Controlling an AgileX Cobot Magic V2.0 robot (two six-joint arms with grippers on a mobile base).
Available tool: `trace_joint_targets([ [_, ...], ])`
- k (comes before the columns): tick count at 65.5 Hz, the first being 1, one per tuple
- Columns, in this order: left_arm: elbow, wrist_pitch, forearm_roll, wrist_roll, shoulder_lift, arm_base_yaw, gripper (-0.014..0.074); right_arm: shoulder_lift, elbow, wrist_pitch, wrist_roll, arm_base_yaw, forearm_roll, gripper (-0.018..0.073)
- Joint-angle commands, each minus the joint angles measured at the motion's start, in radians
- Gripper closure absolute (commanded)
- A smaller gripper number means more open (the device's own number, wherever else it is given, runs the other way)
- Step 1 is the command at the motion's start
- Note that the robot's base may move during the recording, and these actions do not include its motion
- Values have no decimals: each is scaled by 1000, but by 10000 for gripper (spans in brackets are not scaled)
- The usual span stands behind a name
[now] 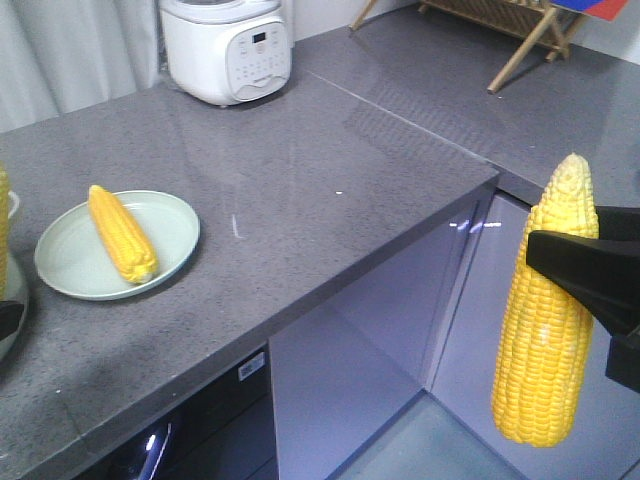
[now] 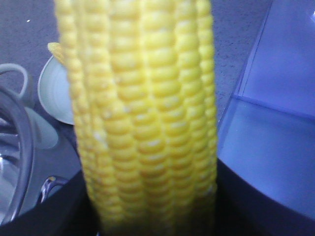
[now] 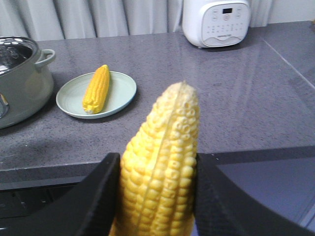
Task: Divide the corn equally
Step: 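Drive the base away holding a cob in each gripper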
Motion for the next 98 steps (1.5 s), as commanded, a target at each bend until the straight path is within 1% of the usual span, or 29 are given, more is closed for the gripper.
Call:
trace_joint_targets([
  [1, -23, -64, 4, 0, -4, 1, 293, -1, -27, -58, -7, -3, 31, 365],
  [98, -23, -64, 4, 0, -4, 1, 293, -1, -27, -57, -7, -3, 31, 365],
])
